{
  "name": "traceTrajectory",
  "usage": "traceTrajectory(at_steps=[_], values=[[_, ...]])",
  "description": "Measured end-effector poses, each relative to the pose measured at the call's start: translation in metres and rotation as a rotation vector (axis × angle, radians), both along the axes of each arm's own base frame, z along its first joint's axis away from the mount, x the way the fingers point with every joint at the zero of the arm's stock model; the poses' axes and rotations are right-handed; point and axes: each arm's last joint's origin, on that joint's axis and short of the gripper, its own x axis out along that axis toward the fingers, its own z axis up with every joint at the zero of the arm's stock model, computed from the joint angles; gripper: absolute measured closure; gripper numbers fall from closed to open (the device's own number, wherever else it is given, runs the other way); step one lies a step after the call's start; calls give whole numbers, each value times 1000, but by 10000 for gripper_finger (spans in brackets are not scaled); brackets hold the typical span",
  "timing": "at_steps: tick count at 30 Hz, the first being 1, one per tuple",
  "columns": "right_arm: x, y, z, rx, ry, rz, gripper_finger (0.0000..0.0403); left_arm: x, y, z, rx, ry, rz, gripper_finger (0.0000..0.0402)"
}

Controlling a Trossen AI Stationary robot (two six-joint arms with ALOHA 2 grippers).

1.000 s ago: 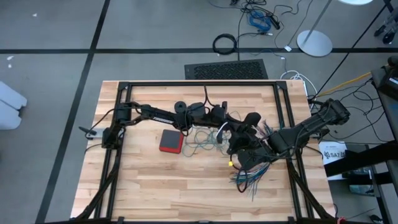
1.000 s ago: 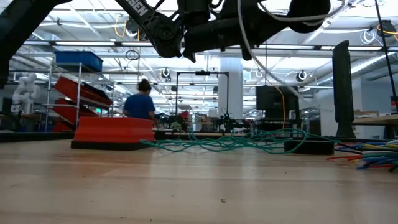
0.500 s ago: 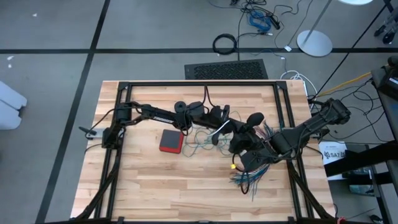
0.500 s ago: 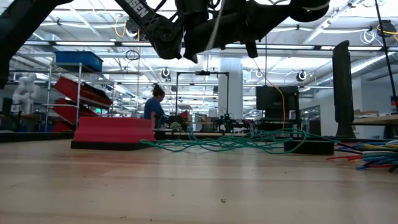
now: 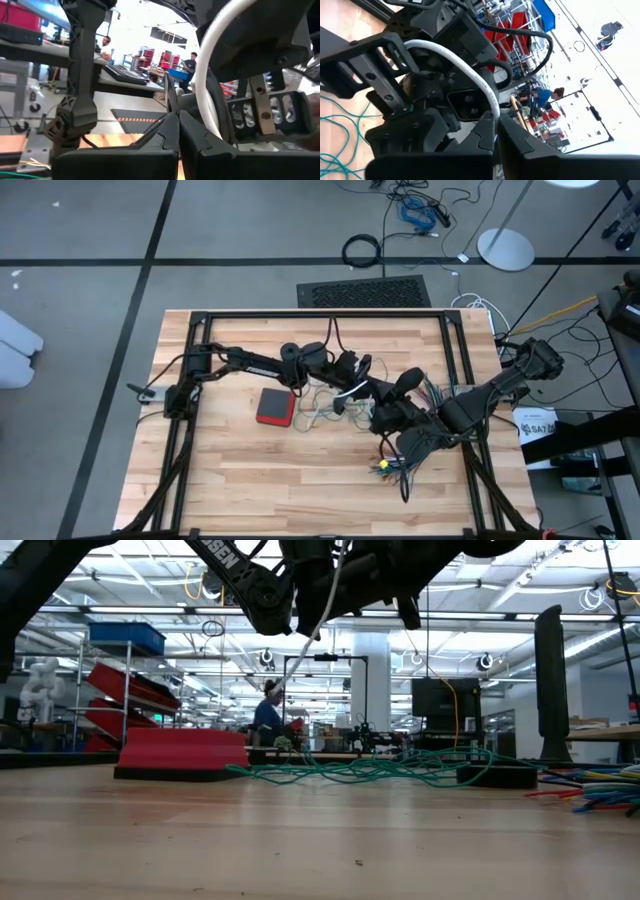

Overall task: Coiling cords
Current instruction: Coil the white wire cable on the spool

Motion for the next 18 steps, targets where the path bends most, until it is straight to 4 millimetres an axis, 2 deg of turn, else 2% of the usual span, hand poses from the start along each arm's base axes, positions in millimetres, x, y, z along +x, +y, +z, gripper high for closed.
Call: traceTrajectory(at_steps=[18], values=[[-14, -2, 21, -51, 23, 40, 402, -4, 6, 5, -162, 83, -158, 402]])
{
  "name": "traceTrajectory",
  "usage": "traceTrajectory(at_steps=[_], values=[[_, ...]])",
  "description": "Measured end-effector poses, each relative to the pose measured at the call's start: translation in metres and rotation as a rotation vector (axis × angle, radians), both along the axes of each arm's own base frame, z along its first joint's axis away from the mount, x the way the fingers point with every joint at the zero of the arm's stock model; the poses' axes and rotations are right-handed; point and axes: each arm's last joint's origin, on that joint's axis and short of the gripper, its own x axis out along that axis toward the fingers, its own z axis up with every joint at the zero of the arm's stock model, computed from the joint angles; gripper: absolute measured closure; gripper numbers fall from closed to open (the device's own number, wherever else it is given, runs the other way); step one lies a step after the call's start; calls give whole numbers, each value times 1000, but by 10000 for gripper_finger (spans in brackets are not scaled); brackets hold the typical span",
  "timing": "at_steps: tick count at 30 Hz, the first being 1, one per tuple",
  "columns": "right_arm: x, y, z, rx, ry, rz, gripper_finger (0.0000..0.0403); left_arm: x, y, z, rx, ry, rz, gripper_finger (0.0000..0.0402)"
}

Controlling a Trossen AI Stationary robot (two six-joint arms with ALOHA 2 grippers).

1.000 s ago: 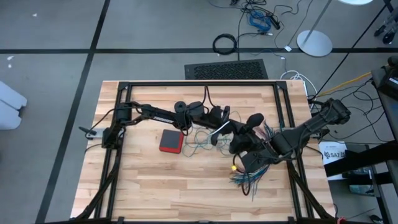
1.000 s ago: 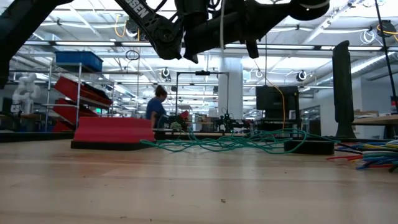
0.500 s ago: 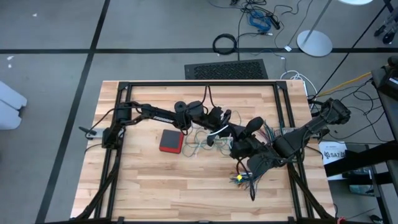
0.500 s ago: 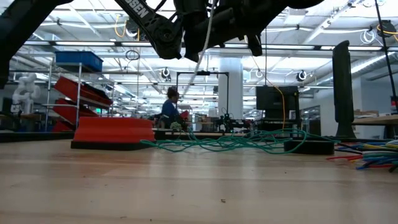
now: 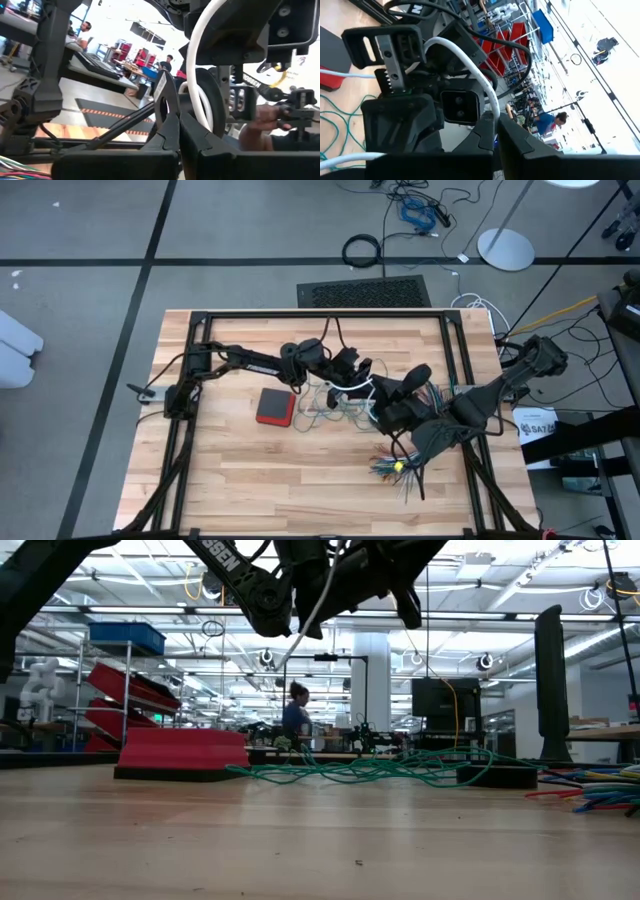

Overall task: Coiling cords
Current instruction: Coil the white wire cable on the spool

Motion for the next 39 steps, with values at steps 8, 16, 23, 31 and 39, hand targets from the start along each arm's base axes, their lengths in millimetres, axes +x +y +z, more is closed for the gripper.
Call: traceTrajectory(at_steps=[8, 16, 23, 31, 39], values=[[-6, -3, 8, -31, 7, -13, 402, -1, 0, -1, -5, 23, -52, 402], [-11, -7, 16, -48, 12, -14, 403, -1, -1, -1, 0, 32, -75, 402], [-17, -13, 23, -53, 8, -23, 403, -2, -3, -2, 13, 38, -123, 402], [-9, -21, 20, 9, 2, 36, 403, -4, -8, 3, 37, 4, -162, 401], [-2, -31, 18, 56, -37, -3, 403, -2, -8, -1, 54, 32, -173, 401]])
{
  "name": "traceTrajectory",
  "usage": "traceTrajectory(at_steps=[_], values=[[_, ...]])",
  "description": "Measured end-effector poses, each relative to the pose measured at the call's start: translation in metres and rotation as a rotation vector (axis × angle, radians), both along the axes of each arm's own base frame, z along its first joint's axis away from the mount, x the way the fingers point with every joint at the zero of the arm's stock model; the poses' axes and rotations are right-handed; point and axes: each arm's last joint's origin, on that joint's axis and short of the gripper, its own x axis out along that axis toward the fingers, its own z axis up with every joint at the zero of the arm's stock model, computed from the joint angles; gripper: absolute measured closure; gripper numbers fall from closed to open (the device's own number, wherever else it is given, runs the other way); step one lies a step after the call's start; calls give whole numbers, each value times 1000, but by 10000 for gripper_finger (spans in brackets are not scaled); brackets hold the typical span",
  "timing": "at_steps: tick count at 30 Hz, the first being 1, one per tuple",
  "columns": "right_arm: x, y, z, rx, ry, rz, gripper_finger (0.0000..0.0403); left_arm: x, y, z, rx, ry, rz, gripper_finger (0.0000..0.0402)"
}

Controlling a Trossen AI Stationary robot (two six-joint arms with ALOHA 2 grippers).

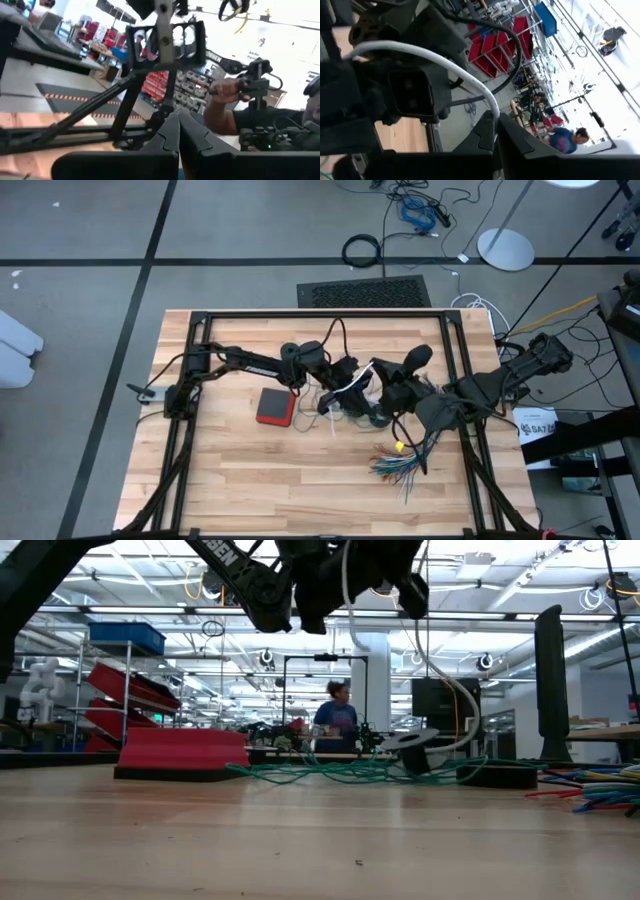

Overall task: Coiling cords
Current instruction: Coil the white wire cable on the spool

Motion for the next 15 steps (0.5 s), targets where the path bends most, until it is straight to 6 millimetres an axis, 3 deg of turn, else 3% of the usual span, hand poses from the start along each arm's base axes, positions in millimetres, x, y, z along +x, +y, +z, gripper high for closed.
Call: traceTrajectory(at_steps=[6, 11, 15], values=[[-3, -2, -7, 93, -51, -24, 380, 4, 18, -31, 143, 161, 99, 401], [-14, -8, -25, 207, -69, -89, 301, -7, 54, -63, 285, 368, 218, 377], [-28, -13, -40, 370, -56, -137, 242, -22, 73, -83, 386, 514, 234, 347]])
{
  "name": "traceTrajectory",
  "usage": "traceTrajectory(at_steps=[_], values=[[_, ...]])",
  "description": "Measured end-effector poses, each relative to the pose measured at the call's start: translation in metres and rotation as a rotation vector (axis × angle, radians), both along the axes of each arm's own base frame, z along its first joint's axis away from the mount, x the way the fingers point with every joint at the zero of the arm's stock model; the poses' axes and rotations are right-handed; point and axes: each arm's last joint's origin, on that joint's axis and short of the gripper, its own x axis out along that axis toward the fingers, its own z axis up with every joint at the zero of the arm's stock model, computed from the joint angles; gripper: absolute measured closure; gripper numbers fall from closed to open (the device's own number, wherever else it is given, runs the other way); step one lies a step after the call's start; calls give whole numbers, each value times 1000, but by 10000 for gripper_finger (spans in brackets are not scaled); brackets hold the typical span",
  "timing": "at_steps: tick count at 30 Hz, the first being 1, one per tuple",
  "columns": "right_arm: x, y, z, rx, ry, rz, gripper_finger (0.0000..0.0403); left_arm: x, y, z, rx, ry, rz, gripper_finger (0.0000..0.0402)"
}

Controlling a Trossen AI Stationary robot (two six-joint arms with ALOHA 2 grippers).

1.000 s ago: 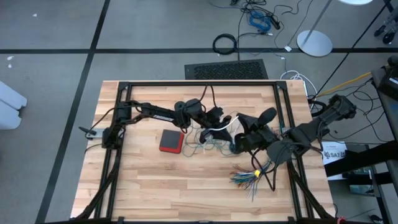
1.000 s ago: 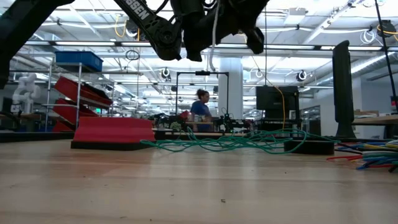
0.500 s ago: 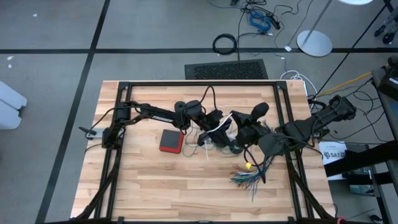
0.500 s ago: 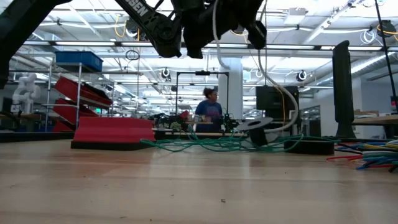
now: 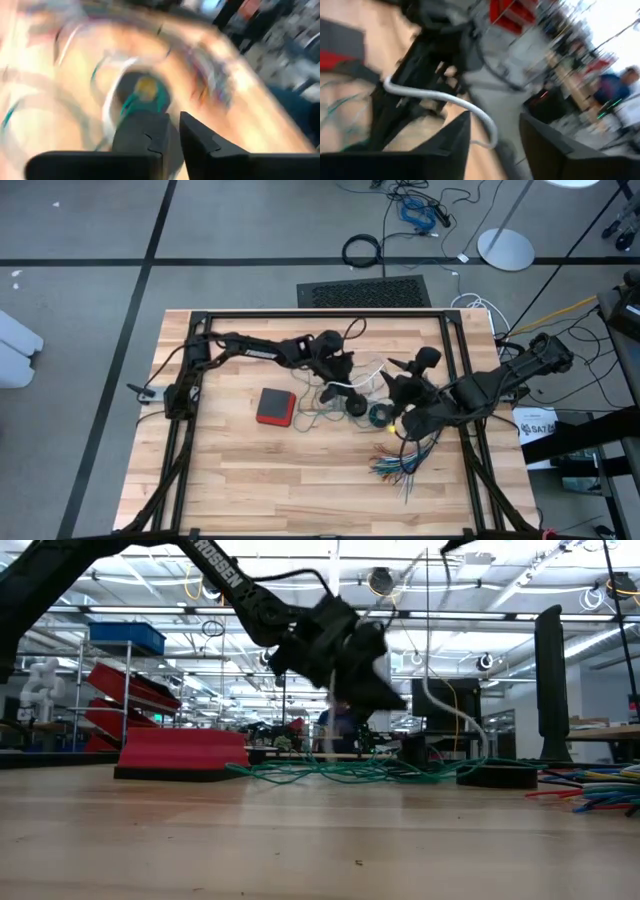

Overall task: Coiling cords
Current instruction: Coil the white wire cable on the spool

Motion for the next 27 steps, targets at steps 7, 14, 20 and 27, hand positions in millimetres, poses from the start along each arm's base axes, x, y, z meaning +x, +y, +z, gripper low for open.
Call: traceTrajectory(at_steps=[7, 14, 20, 27], values=[[-17, -1, -38, 231, 80, -89, 213, -22, 5, -25, 344, 264, 29, 327], [-32, 10, -117, 268, 117, -39, 232, -22, -17, -29, 491, 358, 53, 327], [-28, 26, -165, 182, 71, 279, 248, -19, -41, -25, 777, 438, 178, 327], [-25, 10, -184, 104, 53, 331, 270, -26, -42, 17, 1044, 443, 429, 327]])
